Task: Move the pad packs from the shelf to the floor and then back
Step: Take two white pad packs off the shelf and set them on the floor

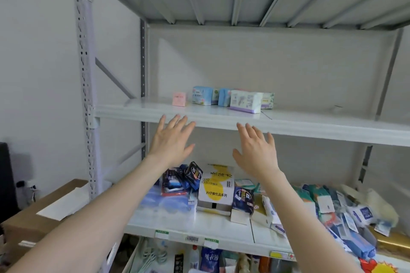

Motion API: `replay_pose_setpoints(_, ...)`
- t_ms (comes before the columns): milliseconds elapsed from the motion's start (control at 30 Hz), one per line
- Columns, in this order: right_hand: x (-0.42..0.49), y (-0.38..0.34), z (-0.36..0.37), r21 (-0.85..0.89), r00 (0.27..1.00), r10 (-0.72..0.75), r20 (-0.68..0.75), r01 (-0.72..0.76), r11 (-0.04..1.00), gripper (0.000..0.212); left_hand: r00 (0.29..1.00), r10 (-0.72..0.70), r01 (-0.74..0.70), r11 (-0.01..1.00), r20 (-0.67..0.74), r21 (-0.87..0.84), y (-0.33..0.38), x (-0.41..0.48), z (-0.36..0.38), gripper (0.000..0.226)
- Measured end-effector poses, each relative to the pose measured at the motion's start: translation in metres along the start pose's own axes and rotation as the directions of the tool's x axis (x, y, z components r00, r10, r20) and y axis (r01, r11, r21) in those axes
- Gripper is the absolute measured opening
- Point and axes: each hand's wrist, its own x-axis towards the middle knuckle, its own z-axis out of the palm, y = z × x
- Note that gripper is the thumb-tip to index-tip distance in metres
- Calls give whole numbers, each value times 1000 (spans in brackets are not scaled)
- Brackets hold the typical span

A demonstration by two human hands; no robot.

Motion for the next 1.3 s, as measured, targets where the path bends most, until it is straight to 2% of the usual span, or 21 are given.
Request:
replay_pose_setpoints(233,60,54,-4,-9,995,27,-95,-28,1000,69,996,14,-19,998,-92,-57,11,86,7,67)
replay_pose_setpoints(400,104,100,9,18,990,61,-129,-59,998,69,994,7,-25,987,-110,-160,21,149,26,70)
replay_pose_setpoints(567,148,142,29,52,986,105,-132,-99,994,69,995,54,-73,965,-80,-253,24,211,59,77)
replay_pose_setpoints(700,174,175,47,131,981,137,-137,-119,984,68,995,93,-101,909,-41,-405,27,259,88,83)
replay_pose_setpoints(800,193,198,60,210,981,166,-101,-142,967,67,992,129,-111,854,1,-508,33,290,107,88)
replay_pose_setpoints(933,227,230,71,302,991,134,8,-130,944,70,982,161,-61,761,97,-646,45,331,127,95)
replay_pose_setpoints(1067,270,266,80,378,992,94,83,-118,918,72,971,196,-53,732,136,-679,56,368,144,99)
replay_pose_setpoints(1233,327,306,100,447,978,86,190,-164,880,79,930,267,-2,689,251,-725,61,401,161,100)
replay_pose_setpoints(1300,349,318,109,462,972,78,221,-175,870,81,920,273,28,671,282,-741,60,407,165,92)
